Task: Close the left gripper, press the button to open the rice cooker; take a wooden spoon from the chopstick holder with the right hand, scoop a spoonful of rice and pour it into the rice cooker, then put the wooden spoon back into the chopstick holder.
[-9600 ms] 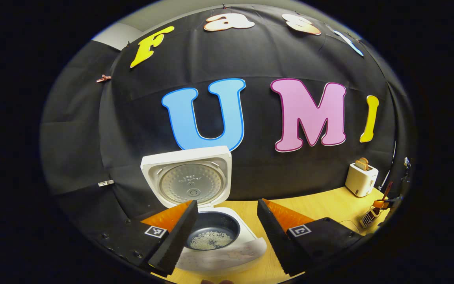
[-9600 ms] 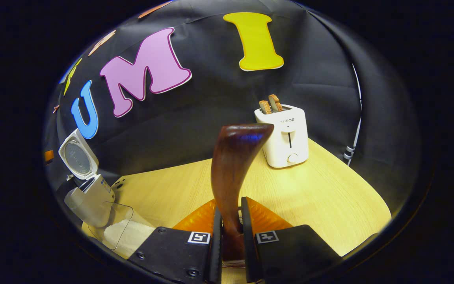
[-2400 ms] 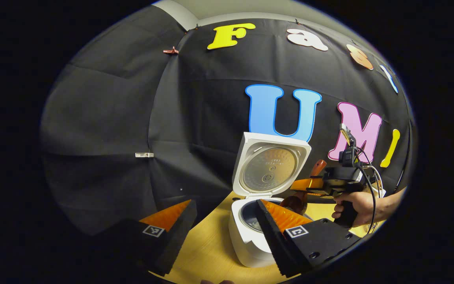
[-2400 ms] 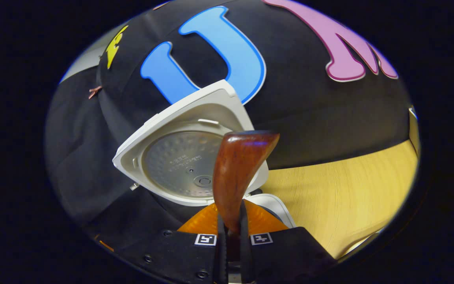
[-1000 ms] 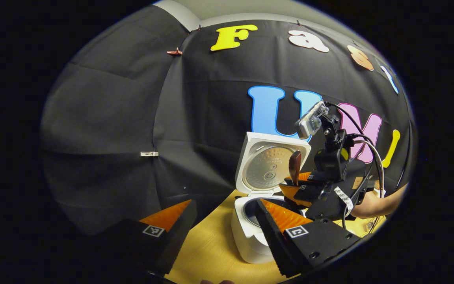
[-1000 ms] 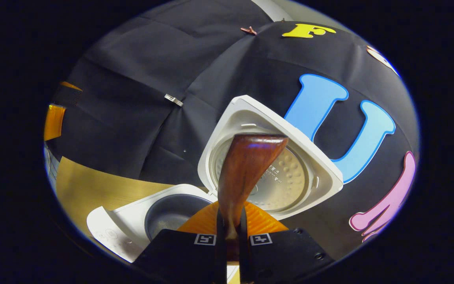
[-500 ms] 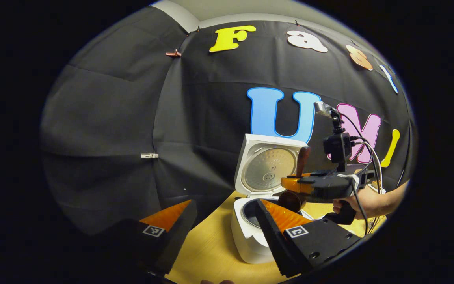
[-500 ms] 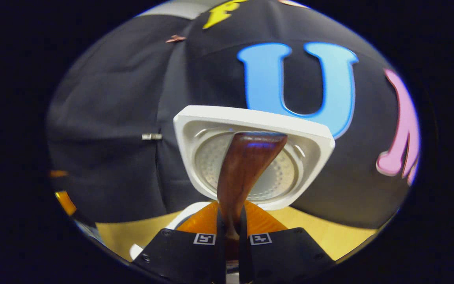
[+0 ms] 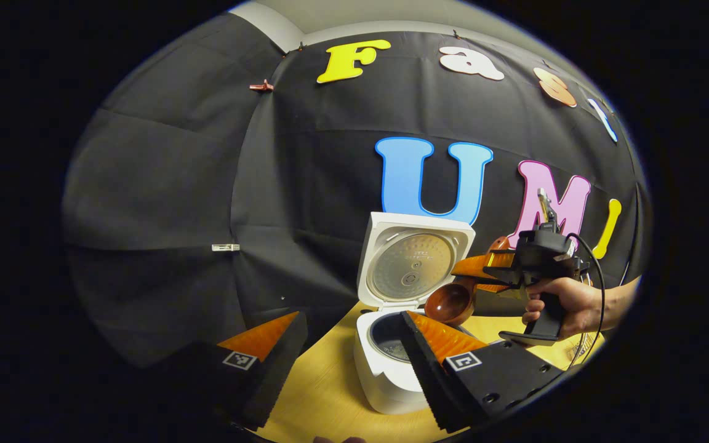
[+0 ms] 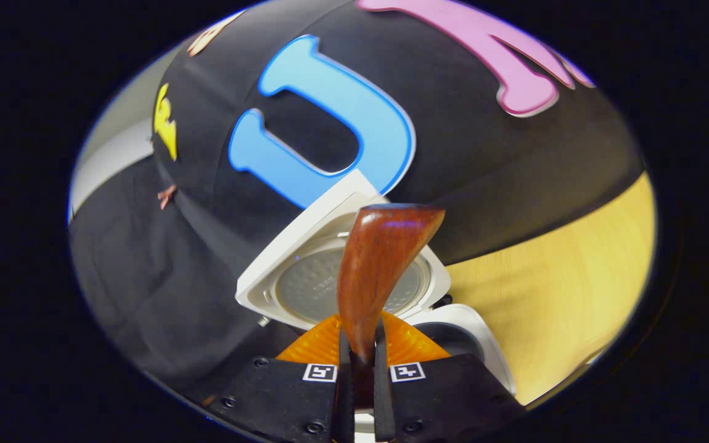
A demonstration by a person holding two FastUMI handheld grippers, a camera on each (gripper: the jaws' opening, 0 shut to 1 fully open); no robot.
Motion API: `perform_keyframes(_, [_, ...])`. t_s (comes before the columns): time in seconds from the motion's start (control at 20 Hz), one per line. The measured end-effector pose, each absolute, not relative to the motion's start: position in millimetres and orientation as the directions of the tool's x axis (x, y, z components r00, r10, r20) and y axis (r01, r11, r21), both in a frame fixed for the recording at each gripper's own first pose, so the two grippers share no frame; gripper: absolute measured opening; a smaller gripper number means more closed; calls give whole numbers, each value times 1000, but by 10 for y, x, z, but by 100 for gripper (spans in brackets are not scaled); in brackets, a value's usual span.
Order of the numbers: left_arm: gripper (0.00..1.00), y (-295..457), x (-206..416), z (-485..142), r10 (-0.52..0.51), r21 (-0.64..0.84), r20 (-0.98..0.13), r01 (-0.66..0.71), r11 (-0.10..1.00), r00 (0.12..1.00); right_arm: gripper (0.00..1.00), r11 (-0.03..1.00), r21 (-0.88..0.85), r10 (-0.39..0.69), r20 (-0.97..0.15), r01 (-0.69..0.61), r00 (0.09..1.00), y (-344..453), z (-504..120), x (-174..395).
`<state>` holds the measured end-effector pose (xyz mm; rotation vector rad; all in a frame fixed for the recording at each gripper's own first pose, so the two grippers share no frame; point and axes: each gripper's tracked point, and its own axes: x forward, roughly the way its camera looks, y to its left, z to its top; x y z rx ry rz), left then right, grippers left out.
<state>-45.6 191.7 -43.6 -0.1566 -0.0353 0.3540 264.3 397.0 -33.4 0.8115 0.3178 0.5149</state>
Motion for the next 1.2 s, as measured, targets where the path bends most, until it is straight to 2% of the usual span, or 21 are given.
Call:
perform_keyframes(0.15, [95, 1826, -426, -399, 337, -146, 11, -332, 932, 941, 16, 528, 780, 545, -7, -336, 838, 3768, -133, 2516])
perform_keyframes(0.2, [92, 1791, -421, -380, 334, -143, 12, -329, 934, 943, 16, 511, 788, 545, 12, -343, 838, 3685, -65, 2456])
perform_keyframes(0.25, [95, 1754, -411, -364, 330, -139, 14, -325, 935, 944, 16, 490, 801, 542, 29, -344, 840, 3598, 25, 2399])
perform_keyframes(0.45, [95, 1602, -350, -243, 313, -121, 33, -307, 944, 949, 16, 409, 850, 507, 92, -333, 857, 3148, 295, 2212])
perform_keyframes(0.75, [95, 1310, -174, -91, 272, -98, 57, -266, 959, 960, 16, 424, 852, 389, 133, -306, 911, 1988, 471, 1915])
perform_keyframes(0.8, [92, 1262, -141, -66, 265, -94, 60, -259, 961, 962, 16, 430, 853, 364, 135, -295, 922, 1762, 475, 1875])
perform_keyframes(1.0, [95, 1025, 26, -22, 233, -116, 60, -225, 967, 971, 16, 483, 841, 262, 128, -245, 957, 818, 403, 1694])
perform_keyframes(1.2, [95, 813, 177, 8, 202, -104, 57, -195, 975, 978, 16, 490, 857, 144, 102, -161, 984, -98, 220, 1521])
